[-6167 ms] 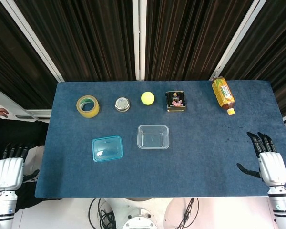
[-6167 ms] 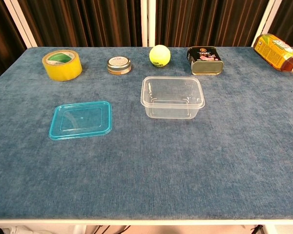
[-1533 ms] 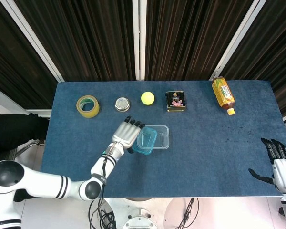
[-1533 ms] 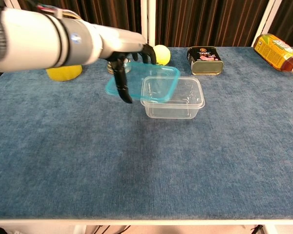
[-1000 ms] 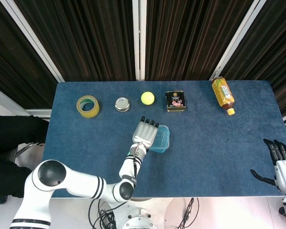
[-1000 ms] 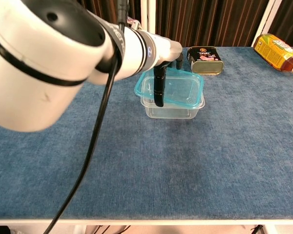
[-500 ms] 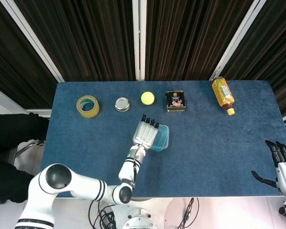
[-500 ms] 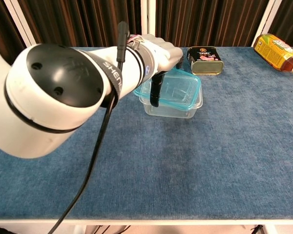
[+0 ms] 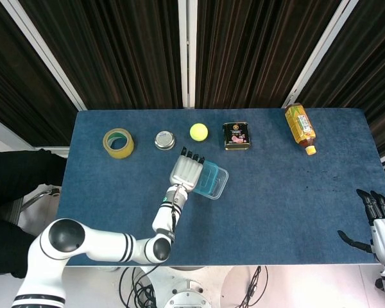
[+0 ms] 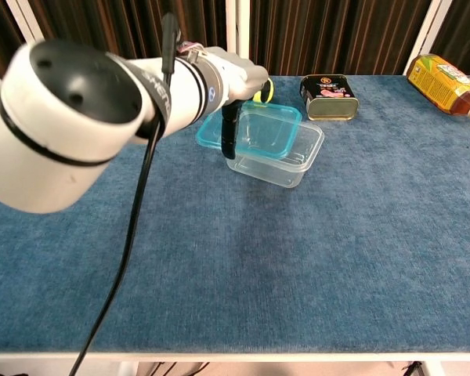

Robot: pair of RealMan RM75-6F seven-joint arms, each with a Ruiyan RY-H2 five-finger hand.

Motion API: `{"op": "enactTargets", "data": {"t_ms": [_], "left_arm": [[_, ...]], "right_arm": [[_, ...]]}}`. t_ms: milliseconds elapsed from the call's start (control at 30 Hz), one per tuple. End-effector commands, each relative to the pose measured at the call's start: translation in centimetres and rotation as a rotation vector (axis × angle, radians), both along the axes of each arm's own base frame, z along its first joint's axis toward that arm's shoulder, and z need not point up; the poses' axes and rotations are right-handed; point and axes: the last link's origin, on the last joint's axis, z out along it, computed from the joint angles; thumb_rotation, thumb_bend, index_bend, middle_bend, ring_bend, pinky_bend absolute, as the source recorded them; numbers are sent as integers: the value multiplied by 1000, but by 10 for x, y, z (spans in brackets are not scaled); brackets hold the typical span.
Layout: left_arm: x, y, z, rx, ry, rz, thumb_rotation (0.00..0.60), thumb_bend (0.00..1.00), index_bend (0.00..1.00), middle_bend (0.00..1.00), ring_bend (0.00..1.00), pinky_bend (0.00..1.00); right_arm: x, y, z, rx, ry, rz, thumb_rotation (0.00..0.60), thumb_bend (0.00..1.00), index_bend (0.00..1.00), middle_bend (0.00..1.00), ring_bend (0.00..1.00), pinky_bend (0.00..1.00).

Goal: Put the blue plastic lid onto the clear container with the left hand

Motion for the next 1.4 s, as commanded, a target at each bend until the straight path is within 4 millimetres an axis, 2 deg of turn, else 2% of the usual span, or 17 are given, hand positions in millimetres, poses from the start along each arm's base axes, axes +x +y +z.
{"op": "enactTargets", "data": {"t_ms": [33, 267, 467, 733, 1400], "left_arm": [[18, -6, 7, -53, -10, -9, 600, 48, 299, 275, 128, 96], [38, -6, -1, -83, 42, -37, 600, 47, 297, 268, 127, 64], [41, 1, -10, -85, 109, -69, 600, 46, 295, 268, 126, 52], [49, 8, -14, -97, 108, -59, 600, 47, 296, 268, 126, 51], [45, 0, -14, -118, 122, -80, 600, 47, 293, 261, 118, 49]], "right_arm": [[0, 0, 0, 0, -1, 0, 600, 78, 0, 97, 0, 51], [-4, 4, 1, -6, -4, -13, 600, 77, 0, 97, 0, 51], [-6, 5, 3, -12, -1, -22, 600, 78, 0, 96, 0, 51], [-9, 7, 4, -16, -2, -38, 600, 78, 0, 97, 0, 51], [-8, 8, 3, -17, 0, -34, 600, 78, 0, 96, 0, 51]]}}
